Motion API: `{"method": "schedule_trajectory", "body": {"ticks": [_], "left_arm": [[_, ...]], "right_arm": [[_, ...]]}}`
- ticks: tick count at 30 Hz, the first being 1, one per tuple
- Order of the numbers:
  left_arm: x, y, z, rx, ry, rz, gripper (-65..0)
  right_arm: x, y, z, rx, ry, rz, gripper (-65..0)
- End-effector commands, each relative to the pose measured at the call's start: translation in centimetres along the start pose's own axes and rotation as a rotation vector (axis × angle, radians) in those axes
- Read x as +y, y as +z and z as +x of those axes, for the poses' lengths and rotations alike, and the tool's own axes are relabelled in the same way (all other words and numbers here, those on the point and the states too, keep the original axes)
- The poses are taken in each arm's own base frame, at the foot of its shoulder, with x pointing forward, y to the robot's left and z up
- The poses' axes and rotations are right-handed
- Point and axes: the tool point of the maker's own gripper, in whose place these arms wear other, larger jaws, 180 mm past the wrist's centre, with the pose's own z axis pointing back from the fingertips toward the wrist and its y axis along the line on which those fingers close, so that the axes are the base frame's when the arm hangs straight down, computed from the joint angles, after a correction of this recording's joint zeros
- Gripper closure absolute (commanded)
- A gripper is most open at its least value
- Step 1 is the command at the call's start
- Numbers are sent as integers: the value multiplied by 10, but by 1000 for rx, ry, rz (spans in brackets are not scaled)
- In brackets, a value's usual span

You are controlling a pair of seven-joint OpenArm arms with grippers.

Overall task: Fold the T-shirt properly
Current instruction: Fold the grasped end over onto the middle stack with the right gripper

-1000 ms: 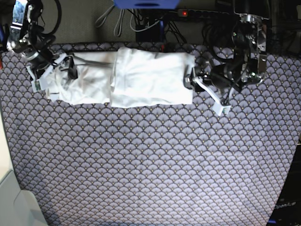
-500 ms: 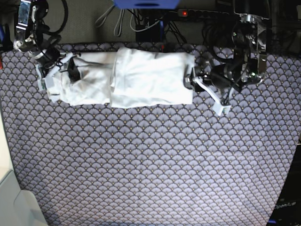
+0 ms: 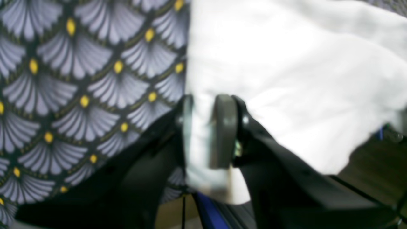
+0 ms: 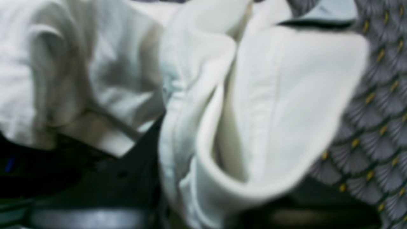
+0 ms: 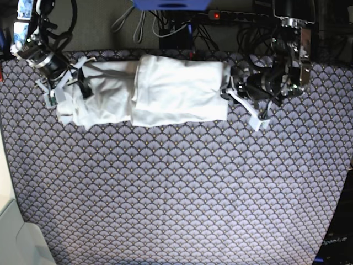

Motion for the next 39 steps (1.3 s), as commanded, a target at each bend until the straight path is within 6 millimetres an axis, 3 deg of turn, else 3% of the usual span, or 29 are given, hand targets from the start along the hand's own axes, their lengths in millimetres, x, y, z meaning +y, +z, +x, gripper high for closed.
{"method": "schedule_trajectory", "body": {"ticks": [1, 4, 7, 20, 27, 34, 39], "left_arm": [[-1, 2, 4, -4, -8, -8, -131], [5, -4, -3, 22, 15, -1, -108], [7, -5, -4, 27, 21, 8, 0], [4, -8, -9, 34, 31, 0, -4], [4, -8, -10, 37, 30, 0, -4], [2, -8, -9, 34, 33, -5, -4], [-7, -12, -11, 33, 44, -28, -4]], "right_arm": [[11, 7, 22, -82, 14, 25, 0], [25, 15, 38, -129, 37, 36, 0], [33, 16, 43, -150, 37, 50, 0], [68, 14, 36, -153, 24, 150, 0], [123, -2, 52, -191, 53, 320, 0], [201, -6, 75, -247, 118, 555, 0], [235, -17, 74, -200, 188, 662, 0]]}}
